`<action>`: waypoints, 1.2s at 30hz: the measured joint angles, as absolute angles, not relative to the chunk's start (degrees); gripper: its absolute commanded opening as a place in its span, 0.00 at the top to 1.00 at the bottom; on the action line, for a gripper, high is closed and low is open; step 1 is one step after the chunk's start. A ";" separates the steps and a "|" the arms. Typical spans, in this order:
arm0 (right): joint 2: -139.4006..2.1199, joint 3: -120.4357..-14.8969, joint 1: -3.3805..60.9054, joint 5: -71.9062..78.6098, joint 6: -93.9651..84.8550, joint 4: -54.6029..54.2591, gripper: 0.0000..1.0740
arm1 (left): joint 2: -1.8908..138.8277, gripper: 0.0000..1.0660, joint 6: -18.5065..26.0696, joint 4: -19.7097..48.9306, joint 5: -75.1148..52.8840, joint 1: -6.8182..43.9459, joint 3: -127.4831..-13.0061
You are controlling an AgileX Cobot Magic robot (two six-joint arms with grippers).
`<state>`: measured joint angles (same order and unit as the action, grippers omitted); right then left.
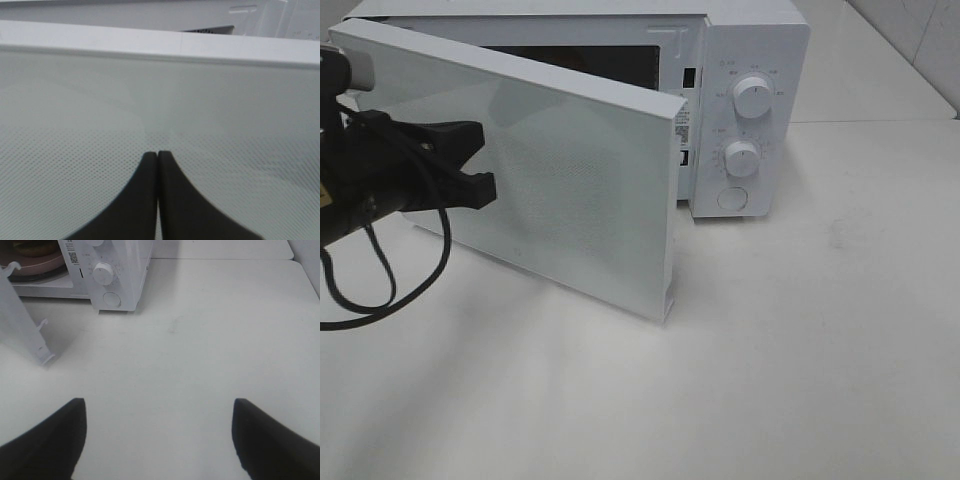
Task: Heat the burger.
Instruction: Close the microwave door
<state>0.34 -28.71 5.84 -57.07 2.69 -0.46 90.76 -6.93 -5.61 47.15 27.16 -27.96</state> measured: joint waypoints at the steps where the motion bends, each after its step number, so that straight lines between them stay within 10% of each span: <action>1: 0.34 -28.71 5.84 -57.07 2.69 -0.46 0.29 | 90.76 1.00 -6.93 -5.61 47.15 27.16 -27.96; 8: 0.34 -28.71 5.84 -57.07 2.69 -0.46 0.29 | 95.97 1.00 -1.03 3.50 47.15 33.80 -34.21; 36: 0.34 -28.71 5.84 -57.07 2.69 -0.46 0.29 | 111.04 1.00 -0.57 8.42 40.34 38.90 -57.30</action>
<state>0.34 -28.71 5.84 -57.07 2.69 -0.46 111.04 -0.57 8.42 40.34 38.90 -57.30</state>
